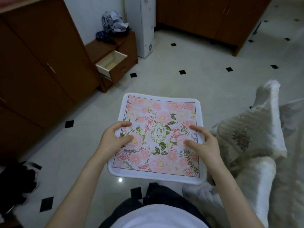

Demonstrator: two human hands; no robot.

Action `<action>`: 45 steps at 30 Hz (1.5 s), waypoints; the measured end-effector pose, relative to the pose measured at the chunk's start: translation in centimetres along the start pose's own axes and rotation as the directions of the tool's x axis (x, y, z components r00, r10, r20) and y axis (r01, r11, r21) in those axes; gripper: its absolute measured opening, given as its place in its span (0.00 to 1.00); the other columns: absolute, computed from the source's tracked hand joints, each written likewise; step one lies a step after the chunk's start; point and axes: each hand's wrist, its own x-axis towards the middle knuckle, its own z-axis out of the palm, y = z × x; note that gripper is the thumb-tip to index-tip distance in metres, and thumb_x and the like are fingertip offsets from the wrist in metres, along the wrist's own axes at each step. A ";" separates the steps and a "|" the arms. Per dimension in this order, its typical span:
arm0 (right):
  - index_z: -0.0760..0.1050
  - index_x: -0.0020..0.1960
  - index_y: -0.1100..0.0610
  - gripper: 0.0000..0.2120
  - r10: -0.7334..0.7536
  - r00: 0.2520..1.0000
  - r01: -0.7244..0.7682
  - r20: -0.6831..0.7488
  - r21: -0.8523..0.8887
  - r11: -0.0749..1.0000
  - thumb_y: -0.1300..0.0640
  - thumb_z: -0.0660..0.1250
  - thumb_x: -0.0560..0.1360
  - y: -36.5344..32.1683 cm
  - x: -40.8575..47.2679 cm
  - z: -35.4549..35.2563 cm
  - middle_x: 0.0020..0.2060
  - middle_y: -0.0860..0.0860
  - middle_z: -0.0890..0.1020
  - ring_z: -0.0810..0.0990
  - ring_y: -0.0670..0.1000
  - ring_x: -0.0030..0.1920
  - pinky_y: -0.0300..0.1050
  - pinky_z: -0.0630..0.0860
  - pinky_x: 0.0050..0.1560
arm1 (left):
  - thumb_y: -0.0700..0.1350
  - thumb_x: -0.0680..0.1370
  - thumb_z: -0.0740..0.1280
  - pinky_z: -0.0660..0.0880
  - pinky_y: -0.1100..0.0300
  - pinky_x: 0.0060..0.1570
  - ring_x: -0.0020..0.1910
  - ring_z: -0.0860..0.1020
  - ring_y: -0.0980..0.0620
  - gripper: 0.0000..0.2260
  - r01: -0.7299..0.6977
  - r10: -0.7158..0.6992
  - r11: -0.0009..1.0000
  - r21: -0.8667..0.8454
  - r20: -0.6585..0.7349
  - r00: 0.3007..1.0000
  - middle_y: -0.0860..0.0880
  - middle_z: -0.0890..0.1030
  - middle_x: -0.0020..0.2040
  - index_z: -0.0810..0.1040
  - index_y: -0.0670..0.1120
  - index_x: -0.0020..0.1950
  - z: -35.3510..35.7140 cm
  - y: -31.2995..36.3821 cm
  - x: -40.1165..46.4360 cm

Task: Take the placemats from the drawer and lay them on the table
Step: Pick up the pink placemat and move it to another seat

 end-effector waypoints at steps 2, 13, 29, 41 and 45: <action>0.78 0.59 0.49 0.23 -0.008 1.000 0.008 -0.006 0.002 1.000 0.68 0.74 0.69 -1.8 3.6 0.1 0.54 0.47 0.81 0.83 0.42 0.44 0.35 0.79 0.35 | 0.37 0.72 0.73 0.77 0.65 0.33 0.38 0.82 0.53 0.16 -0.005 0.005 1.000 0.014 0.008 1.000 0.57 0.77 0.58 0.80 0.54 0.55 0.1 1.9 3.8; 0.78 0.60 0.52 0.24 0.054 0.987 -0.052 -0.150 0.017 0.999 0.69 0.74 0.68 -5.3 21.6 -0.2 0.56 0.45 0.80 0.81 0.36 0.45 0.29 0.76 0.35 | 0.37 0.71 0.74 0.80 0.42 0.38 0.41 0.82 0.43 0.16 -0.035 0.027 0.998 0.058 0.129 0.991 0.56 0.77 0.61 0.81 0.53 0.54 4.1 8.0 25.1; 0.77 0.60 0.47 0.23 0.181 0.798 -0.045 -0.574 0.243 0.969 0.68 0.73 0.70 -13.9 46.3 -5.4 0.52 0.52 0.82 0.86 0.56 0.40 0.55 0.83 0.41 | 0.37 0.72 0.73 0.76 0.64 0.29 0.27 0.78 0.59 0.17 -0.258 0.153 0.959 0.114 0.559 0.815 0.57 0.77 0.60 0.80 0.52 0.56 18.3 24.3 60.4; 0.78 0.59 0.47 0.23 0.231 0.681 -0.053 -0.695 0.268 0.962 0.66 0.74 0.69 -16.2 65.1 -21.7 0.53 0.48 0.81 0.85 0.48 0.43 0.40 0.81 0.37 | 0.36 0.71 0.73 0.74 0.69 0.29 0.39 0.80 0.55 0.17 -0.348 0.187 0.931 0.105 0.684 0.706 0.54 0.77 0.60 0.80 0.51 0.56 39.7 36.1 77.3; 0.78 0.59 0.48 0.23 0.232 0.655 -0.041 -0.719 0.273 0.961 0.67 0.74 0.69 -18.1 69.9 -27.5 0.52 0.47 0.81 0.84 0.46 0.43 0.38 0.81 0.37 | 0.37 0.71 0.74 0.80 0.57 0.33 0.37 0.81 0.52 0.16 -0.373 0.195 0.922 0.101 0.712 0.675 0.53 0.77 0.61 0.80 0.53 0.55 46.1 40.6 81.5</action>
